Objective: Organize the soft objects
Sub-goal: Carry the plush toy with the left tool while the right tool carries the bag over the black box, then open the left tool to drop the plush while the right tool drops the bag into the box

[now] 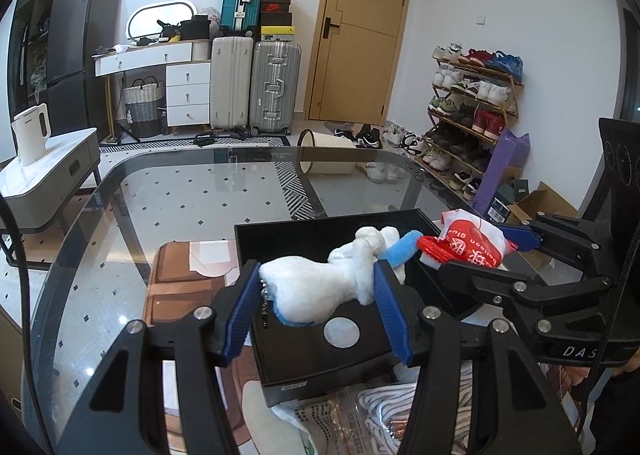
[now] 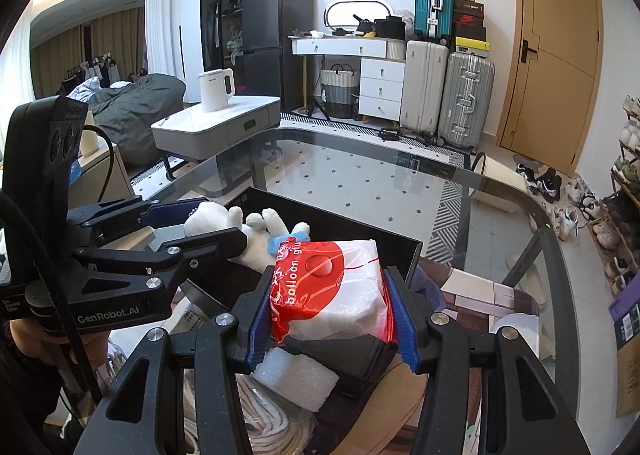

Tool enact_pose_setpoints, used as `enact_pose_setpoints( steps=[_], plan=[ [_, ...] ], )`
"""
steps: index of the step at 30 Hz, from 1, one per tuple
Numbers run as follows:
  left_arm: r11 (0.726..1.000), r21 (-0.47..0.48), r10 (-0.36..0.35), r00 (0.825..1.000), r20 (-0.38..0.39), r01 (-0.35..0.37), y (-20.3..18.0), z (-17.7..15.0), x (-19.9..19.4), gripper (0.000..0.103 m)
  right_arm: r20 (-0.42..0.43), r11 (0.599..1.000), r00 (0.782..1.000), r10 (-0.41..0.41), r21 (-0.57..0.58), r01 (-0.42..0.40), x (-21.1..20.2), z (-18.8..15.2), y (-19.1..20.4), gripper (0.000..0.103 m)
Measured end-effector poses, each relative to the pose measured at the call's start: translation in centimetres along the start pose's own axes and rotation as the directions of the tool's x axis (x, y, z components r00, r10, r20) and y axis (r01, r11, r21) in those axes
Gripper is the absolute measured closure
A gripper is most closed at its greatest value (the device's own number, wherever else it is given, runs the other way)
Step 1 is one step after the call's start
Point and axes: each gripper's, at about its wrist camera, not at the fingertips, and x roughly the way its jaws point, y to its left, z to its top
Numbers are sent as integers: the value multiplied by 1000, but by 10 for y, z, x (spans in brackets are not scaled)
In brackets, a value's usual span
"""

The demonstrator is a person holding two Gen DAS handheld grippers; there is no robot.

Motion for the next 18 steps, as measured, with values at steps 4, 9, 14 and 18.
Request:
enact_pose_setpoints(
  steps=[4, 9, 14, 18],
  plan=[
    [1000, 6, 4, 1000, -11, -4, -1, -1, 5, 47, -12, 1000, 1000, -4, -2, 4, 6, -1, -1, 51],
    [999, 32, 25, 999, -23, -25, -5, 0, 10, 47, -28, 1000, 1000, -5, -9, 4, 13, 0, 0, 51],
    [999, 44, 28, 999, -35, -26, -6, 0, 14, 47, -39, 1000, 999, -6, -14, 5, 20, 0, 0, 51],
    [999, 39, 25, 999, -44, -23, -4, 0, 17, 47, -45, 1000, 999, -8, -12, 7, 25, -2, -1, 51]
  ],
)
